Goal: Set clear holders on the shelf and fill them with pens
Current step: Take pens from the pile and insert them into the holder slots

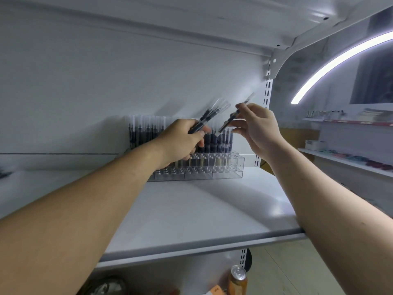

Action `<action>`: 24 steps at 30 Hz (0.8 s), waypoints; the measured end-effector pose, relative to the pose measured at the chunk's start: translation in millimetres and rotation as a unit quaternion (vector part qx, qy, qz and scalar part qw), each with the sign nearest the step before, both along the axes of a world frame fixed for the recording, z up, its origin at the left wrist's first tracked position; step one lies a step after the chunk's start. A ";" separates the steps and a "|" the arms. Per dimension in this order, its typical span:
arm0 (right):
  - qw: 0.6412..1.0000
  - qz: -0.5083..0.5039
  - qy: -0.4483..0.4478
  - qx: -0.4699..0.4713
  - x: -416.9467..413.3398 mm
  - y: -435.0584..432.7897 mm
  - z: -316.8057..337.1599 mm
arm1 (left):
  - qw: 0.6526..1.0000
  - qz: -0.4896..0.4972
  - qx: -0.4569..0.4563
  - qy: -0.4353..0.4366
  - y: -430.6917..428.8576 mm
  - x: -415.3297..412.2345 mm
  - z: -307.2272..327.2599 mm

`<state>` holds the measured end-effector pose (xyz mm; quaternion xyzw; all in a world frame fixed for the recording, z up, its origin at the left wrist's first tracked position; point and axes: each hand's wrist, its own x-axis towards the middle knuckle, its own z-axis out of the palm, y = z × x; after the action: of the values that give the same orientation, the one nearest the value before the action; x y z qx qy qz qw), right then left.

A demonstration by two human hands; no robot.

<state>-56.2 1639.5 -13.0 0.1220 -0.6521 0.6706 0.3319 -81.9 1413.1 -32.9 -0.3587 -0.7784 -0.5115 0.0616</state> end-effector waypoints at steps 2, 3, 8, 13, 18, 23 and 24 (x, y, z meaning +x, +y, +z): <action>0.988 -0.122 0.004 0.094 -4.4 6.7 -2.0 | 1.000 0.002 0.001 0.003 -0.5 -0.9 -0.2; 0.973 -0.175 0.001 0.148 -6.6 10.0 -3.3 | 1.000 0.001 0.002 0.003 -0.7 -1.0 -0.4; 0.922 -0.271 -0.025 0.276 -10.0 20.7 -9.5 | 1.000 0.005 0.005 0.010 0.4 -3.2 -1.3; 0.916 -0.272 -0.034 0.292 -13.1 21.3 -12.4 | 1.000 0.006 0.009 0.008 0.5 -5.1 -2.0; 0.909 -0.257 -0.053 0.325 -16.0 21.5 -15.9 | 1.000 0.004 0.013 0.010 0.4 -6.3 -1.4; 0.888 -0.235 -0.101 0.382 -20.2 20.6 -22.9 | 1.000 0.005 0.004 0.013 0.4 -7.1 -1.8; 0.886 -0.233 -0.109 0.386 -20.0 20.0 -23.2 | 1.000 0.005 0.004 0.013 0.4 -7.2 -1.7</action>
<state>-76.2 1659.5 -36.2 0.0117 -0.9012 0.2783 0.3322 -89.2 1413.5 -34.6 -0.3607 -0.7773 -0.5099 0.0759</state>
